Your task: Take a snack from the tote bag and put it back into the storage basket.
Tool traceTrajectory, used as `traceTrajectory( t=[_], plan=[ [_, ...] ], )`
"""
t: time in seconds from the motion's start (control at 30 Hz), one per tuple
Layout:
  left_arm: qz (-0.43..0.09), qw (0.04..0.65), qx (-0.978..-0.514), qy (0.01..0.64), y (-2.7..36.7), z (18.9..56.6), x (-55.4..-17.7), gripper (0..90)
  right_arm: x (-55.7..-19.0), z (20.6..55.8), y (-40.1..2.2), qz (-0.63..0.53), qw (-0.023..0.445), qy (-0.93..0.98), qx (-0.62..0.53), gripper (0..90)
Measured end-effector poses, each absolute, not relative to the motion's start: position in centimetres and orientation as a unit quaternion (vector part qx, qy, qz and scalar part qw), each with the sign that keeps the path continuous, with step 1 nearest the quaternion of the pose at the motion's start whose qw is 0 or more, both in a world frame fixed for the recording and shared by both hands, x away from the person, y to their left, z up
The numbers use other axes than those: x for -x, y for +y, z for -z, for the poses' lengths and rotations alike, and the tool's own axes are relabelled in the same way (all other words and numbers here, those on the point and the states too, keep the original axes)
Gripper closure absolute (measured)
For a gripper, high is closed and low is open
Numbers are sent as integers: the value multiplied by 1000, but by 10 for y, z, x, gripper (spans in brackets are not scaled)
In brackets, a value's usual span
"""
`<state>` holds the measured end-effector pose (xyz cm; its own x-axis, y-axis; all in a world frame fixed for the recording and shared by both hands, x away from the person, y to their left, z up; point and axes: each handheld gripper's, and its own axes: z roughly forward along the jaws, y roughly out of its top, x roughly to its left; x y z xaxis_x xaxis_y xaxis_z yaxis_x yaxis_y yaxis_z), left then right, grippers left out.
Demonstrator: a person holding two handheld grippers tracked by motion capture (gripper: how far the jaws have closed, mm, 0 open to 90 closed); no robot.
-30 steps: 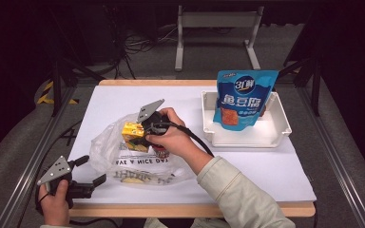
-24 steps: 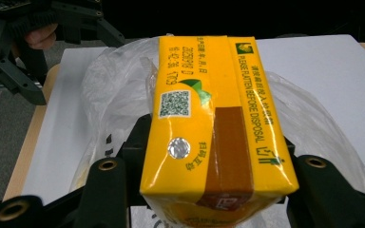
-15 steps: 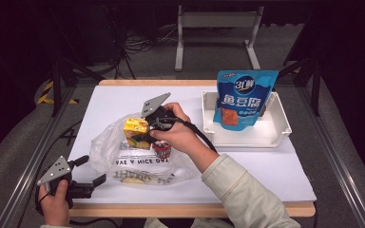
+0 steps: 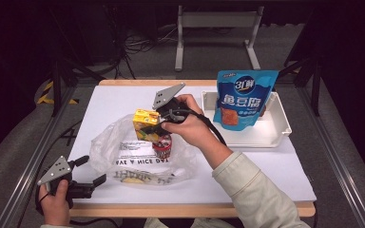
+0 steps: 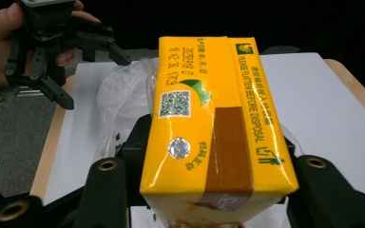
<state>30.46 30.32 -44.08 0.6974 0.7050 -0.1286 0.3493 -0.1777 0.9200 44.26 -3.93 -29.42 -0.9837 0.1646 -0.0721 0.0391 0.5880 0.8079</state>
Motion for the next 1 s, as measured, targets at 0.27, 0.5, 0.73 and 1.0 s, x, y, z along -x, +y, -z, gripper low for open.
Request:
traceTrajectory(
  t=[0.27, 0.5, 0.73, 1.0],
  plan=[
    [-166, 535, -751, 351, 303, 441, -305, 7, -440, 279, -61, -443, 70, 892, -58, 509],
    [-165, 534, -751, 351, 303, 441, -305, 7, -439, 269, -79, -443, 72, 892, -62, 509],
    [-165, 536, -755, 340, 302, 440, -304, 6, -439, 264, -98, -439, 80, 892, -73, 508],
    [-165, 537, -752, 345, 303, 440, -304, 6, -440, 261, -116, -434, 84, 894, -77, 508]
  ],
)
